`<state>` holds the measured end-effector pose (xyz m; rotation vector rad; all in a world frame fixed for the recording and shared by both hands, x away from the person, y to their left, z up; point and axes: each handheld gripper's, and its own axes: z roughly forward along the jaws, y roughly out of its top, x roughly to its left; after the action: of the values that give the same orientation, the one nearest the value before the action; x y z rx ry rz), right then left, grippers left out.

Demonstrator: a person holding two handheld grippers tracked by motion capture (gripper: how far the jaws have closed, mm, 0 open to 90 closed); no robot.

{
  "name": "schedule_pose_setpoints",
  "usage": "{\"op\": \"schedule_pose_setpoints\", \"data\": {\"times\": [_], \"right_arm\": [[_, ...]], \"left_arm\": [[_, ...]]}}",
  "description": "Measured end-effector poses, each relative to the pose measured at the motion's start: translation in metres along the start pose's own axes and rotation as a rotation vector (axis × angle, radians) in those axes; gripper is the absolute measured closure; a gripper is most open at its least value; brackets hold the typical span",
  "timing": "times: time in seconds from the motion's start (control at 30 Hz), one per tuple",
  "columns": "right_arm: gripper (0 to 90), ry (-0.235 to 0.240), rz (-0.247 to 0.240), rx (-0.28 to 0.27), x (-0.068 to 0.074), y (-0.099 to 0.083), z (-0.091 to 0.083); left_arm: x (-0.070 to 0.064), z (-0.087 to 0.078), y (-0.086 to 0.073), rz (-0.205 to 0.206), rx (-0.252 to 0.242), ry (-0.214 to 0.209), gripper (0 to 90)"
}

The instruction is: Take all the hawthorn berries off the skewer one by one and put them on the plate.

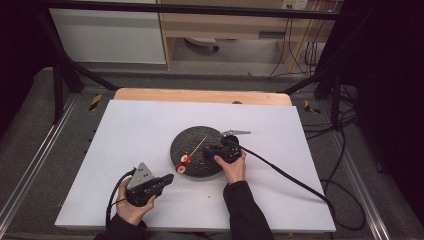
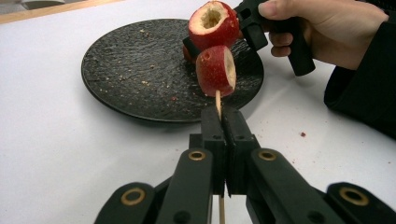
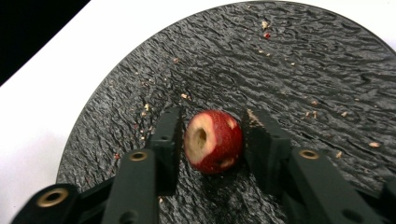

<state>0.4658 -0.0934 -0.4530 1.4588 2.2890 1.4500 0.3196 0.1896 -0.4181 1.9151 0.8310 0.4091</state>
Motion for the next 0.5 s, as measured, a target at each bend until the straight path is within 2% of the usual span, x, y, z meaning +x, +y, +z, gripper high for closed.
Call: {"op": "schedule_pose_setpoints", "data": {"times": [0.1, 0.17, 0.2, 0.23, 0.27, 0.3, 0.33, 0.5], "right_arm": [[47.9, -0.008, -0.034, -0.017, 0.003, 0.002, -0.007], [44.8, -0.007, -0.035, -0.024, 0.004, 0.004, -0.010], [36.9, -0.003, -0.045, -0.047, 0.008, 0.006, -0.017], [36.9, -0.003, -0.045, -0.047, 0.008, 0.006, -0.017], [27.6, 0.005, -0.047, -0.071, 0.012, 0.008, -0.024], [22.9, 0.014, -0.047, -0.076, 0.014, 0.008, -0.027], [22.9, 0.014, -0.047, -0.076, 0.014, 0.008, -0.027], [9.0, 0.053, -0.053, -0.099, 0.027, 0.007, -0.041]], "left_arm": [[0.000, 0.000, 0.000, 0.001, 0.000, 0.001, 88.4], [0.000, 0.000, 0.000, 0.002, 0.002, 0.001, 88.4], [0.000, 0.000, 0.000, 0.003, 0.003, 0.001, 88.5], [0.000, 0.000, 0.000, 0.001, 0.002, 0.002, 88.4], [0.000, 0.000, 0.000, 0.002, 0.002, 0.003, 88.4], [0.000, 0.000, 0.000, 0.003, 0.003, 0.003, 88.4], [0.001, 0.000, 0.000, 0.002, 0.003, 0.004, 88.4], [0.001, 0.001, -0.001, 0.000, 0.006, 0.004, 88.4]]}}
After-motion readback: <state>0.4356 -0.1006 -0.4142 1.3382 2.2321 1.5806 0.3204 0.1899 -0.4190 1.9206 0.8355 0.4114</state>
